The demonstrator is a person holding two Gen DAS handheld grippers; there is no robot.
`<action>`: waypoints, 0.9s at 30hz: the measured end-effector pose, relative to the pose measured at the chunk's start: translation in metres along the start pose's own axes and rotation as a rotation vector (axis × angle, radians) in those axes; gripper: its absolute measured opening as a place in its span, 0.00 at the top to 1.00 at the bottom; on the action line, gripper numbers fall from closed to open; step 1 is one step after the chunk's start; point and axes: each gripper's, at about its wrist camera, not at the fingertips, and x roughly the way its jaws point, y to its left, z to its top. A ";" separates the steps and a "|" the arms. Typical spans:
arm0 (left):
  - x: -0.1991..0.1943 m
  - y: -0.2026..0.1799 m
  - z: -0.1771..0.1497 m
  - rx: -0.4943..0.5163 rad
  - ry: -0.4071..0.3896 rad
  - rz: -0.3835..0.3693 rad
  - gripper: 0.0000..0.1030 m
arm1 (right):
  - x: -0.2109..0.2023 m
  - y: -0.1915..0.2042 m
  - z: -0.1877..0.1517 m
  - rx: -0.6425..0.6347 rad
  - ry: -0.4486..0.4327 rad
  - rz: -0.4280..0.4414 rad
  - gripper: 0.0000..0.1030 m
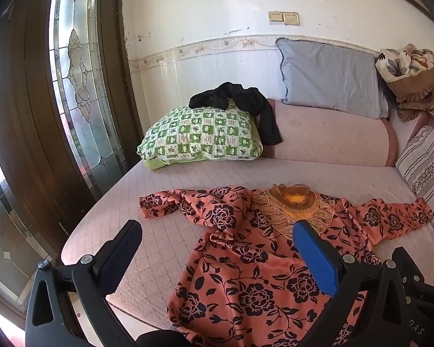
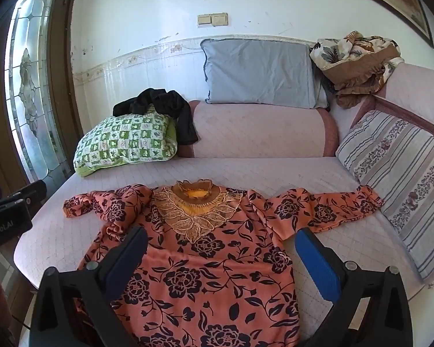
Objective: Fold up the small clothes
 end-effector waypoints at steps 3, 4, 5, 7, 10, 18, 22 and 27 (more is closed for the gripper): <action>0.000 -0.001 -0.002 0.003 -0.001 -0.001 0.00 | 0.001 0.001 0.000 -0.005 0.007 -0.001 0.00; 0.000 -0.001 -0.002 0.004 -0.001 0.000 0.00 | 0.001 0.001 0.001 -0.004 0.009 -0.001 0.00; 0.001 -0.002 -0.003 0.005 -0.001 0.001 0.00 | 0.002 0.001 0.002 -0.002 0.010 0.000 0.00; 0.001 -0.001 -0.004 0.005 -0.001 0.000 0.00 | 0.003 -0.003 -0.003 0.005 0.012 -0.001 0.00; 0.002 -0.002 -0.005 0.008 0.001 -0.001 0.00 | 0.004 -0.004 -0.002 0.014 0.014 0.002 0.00; 0.005 -0.002 -0.009 0.013 0.008 -0.002 0.00 | 0.007 -0.006 -0.002 0.015 0.019 -0.004 0.00; 0.007 -0.002 -0.011 0.011 0.011 -0.003 0.00 | 0.008 -0.005 -0.002 0.009 0.020 -0.007 0.00; 0.010 -0.002 -0.012 0.014 0.016 -0.004 0.00 | 0.010 -0.004 -0.003 -0.001 0.017 -0.010 0.00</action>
